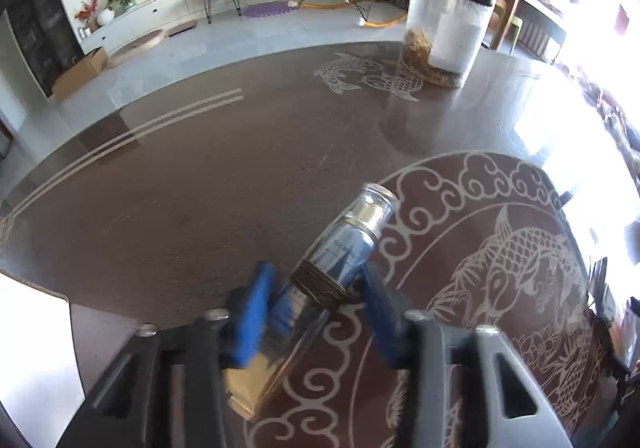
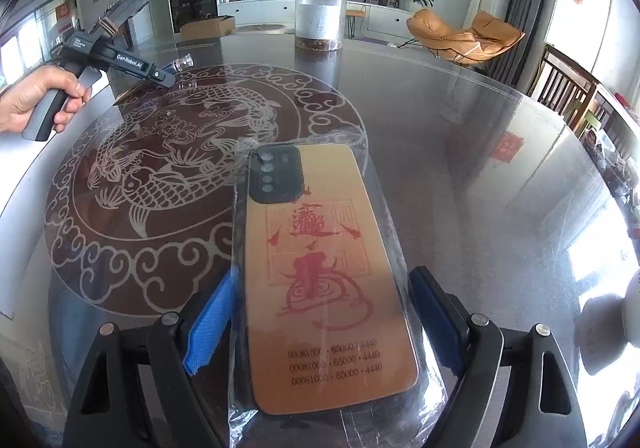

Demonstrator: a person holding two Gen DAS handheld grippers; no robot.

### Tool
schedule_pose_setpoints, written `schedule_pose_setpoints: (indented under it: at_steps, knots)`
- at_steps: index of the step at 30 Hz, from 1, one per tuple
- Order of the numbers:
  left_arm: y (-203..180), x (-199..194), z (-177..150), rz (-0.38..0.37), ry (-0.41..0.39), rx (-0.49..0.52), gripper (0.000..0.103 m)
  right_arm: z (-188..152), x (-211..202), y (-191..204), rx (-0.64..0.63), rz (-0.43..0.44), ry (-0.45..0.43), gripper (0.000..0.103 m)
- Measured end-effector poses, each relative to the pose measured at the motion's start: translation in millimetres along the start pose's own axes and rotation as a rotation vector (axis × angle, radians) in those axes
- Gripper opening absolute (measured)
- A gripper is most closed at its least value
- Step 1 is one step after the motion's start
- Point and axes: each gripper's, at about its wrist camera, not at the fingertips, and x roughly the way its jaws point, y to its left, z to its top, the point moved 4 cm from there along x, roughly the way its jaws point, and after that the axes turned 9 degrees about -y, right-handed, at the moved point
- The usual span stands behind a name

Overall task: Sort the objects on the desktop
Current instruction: 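Grasp the bagged phone case with the right tool while the left tool grasps the gold tube bottle, then lift the gold tube bottle and bagged phone case above the table with both tools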

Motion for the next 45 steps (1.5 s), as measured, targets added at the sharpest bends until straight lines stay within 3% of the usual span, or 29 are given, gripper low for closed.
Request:
schedule_pose_setpoints:
  at_steps: [1,8,16,23,28,37,39,40,41,42,45]
  knots:
    - [0,-2,-2,0.007,-0.008,-0.013,0.031,0,0,0,0.001,0.001,0.000,0.085]
    - [-10,-29,-39,0.021,-0.049,-0.149,0.030,0,0,0,-0.001,0.000,-0.001,0.085]
    - [-79,-99,-139,0.079,-0.088,-0.258,0.030,0,0,0,0.005,0.007,0.001,0.085]
    - [-127,-143,-204,0.121,-0.142,-0.334,0.030,0,-1,1,-0.004,0.011,-0.002,0.085]
    - [-138,-163,-230,0.156,-0.158,-0.284,0.030,-8,-10,19,-0.009,0.056,0.001,0.084]
    - [-130,-168,-241,0.102,-0.221,-0.340,0.032,-39,-47,43,-0.008,0.064,-0.001,0.084]
    - [-130,-168,-241,0.060,-0.231,-0.359,0.044,-39,-42,38,0.020,0.077,0.018,0.091]
    - [-132,-168,-240,0.044,-0.234,-0.355,0.059,-38,-41,37,0.024,0.075,0.021,0.095]
    - [-135,-168,-239,0.059,-0.226,-0.338,0.082,-38,-39,36,0.023,0.070,0.029,0.099]
    - [-137,-165,-240,0.119,-0.193,-0.316,0.092,-37,-37,37,0.022,0.069,0.036,0.101]
    - [-133,-164,-241,0.171,-0.167,-0.323,0.095,-31,-30,40,0.005,0.089,0.043,0.103]
